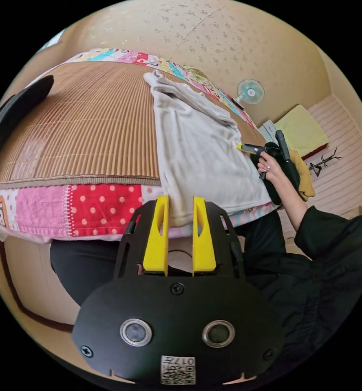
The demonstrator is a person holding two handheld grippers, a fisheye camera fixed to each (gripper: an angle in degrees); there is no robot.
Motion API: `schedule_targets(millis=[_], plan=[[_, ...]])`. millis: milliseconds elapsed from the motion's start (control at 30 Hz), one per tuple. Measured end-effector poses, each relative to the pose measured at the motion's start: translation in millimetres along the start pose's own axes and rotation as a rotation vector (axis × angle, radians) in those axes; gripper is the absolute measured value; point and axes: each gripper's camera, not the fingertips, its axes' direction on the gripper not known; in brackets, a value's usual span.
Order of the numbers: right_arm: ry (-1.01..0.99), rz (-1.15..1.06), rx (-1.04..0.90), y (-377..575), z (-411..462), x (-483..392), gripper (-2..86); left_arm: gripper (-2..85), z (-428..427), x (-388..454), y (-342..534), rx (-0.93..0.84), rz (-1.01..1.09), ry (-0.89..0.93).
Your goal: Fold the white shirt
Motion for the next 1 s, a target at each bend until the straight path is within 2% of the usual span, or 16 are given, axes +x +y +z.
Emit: schedule_targets(millis=[67,133,200,267,367,433,500,567,700,900,1000], plan=[[-0.283,-0.102,-0.005,20.2,-55.6,4.7,5.6,5.1,-0.7,8.5,-11.1,-0.052,-0.01,-0.077],[-0.385,-0.104,0.025,45.7,-97.8,13.2,6.1,4.4,-5.0,14.9,-15.2,-0.081,0.026,-0.101],[-0.361,-0.084,0.019,73.9,-130.2,22.1,7.3,4.1,-14.8,18.1,-16.0,-0.089,0.055,-0.062],[-0.216,-0.022,-0.06,112.0,-158.0,32.8,8.7,3.9,-39.1,22.8,-11.2,-0.063,0.132,0.075],[-0.099,0.063,-0.177,151.0,-178.6,44.4,9.7,3.8,-72.5,36.6,-3.9,-0.073,0.186,0.066],[-0.139,0.086,-0.162,167.4,-192.6,49.3,9.8,3.8,-78.6,46.0,-4.4,-0.121,0.187,-0.003],[-0.267,0.141,-0.081,176.3,-204.5,61.3,9.8,3.9,-75.3,52.7,-7.2,-0.166,0.181,-0.041],[-0.394,0.234,-0.092,177.0,-205.4,75.0,10.7,3.9,-68.0,59.1,-11.2,-0.217,0.161,-0.072],[-0.309,0.253,-0.114,174.2,-214.2,63.7,11.4,3.8,-75.3,70.8,-11.1,-0.229,0.165,-0.107],[-0.301,0.324,-0.101,178.2,-235.9,47.4,5.7,3.4,-114.6,50.2,-3.2,-0.156,0.053,0.05],[-0.361,0.321,-0.116,180.4,-263.2,40.1,3.9,2.9,-151.8,34.9,5.6,-0.038,-0.005,0.212]])
